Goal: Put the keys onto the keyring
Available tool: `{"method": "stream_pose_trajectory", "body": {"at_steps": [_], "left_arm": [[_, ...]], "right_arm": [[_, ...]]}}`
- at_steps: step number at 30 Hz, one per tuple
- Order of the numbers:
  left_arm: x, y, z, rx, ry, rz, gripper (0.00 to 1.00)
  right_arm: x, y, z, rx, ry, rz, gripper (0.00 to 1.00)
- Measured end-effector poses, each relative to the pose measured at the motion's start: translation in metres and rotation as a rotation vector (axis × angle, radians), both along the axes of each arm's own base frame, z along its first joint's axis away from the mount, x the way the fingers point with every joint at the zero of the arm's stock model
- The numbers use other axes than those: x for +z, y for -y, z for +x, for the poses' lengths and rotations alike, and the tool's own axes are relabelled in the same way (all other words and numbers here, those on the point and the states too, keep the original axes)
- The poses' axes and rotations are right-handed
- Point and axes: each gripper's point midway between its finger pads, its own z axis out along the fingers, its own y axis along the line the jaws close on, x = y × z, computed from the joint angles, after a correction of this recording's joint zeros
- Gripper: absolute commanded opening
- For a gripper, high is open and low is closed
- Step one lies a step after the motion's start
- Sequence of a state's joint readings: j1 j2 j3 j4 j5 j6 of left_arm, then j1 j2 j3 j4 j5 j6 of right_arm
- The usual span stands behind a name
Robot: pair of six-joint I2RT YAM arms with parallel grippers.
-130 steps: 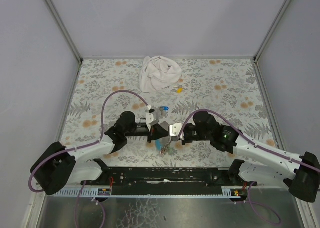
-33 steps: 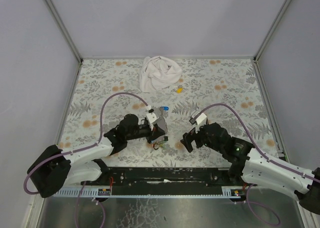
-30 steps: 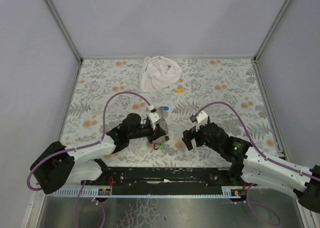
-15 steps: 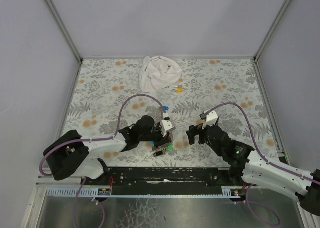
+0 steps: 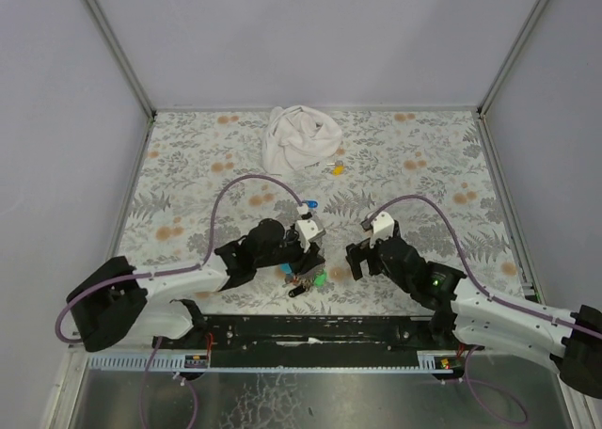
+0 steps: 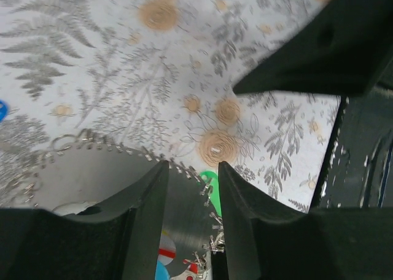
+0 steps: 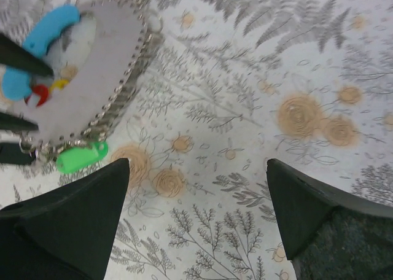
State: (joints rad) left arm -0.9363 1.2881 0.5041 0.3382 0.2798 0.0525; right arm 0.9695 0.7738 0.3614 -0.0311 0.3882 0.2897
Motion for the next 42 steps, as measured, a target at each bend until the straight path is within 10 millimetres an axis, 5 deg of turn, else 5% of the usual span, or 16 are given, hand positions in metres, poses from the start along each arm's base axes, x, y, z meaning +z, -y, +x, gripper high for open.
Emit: {"method": "stream_pose_trajectory", "body": {"at_steps": [6,13,22,27,42], "left_arm": [[0.018,-0.021,0.009,0.18,-0.016,-0.077,0.39],[-0.014,-0.042,0.004,0.305,-0.152,-0.08,0.4],[-0.034,-0.033,0.009,0.371,-0.274,-0.072,0.4],[-0.04,-0.03,0.021,0.41,-0.289,-0.036,0.31],[-0.078,-0.084,0.039,0.616,-0.357,0.136,0.3]], "right_arm": [[-0.027,-0.016,-0.007,0.11,-0.12,-0.09,0.86],[-0.041,-0.039,-0.01,0.216,-0.215,-0.087,0.76],[-0.042,-0.061,-0.009,0.303,-0.21,-0.036,0.71],[-0.045,-0.073,-0.01,0.353,-0.212,-0.012,0.65],[-0.064,-0.087,-0.013,0.421,-0.283,0.032,0.5]]}}
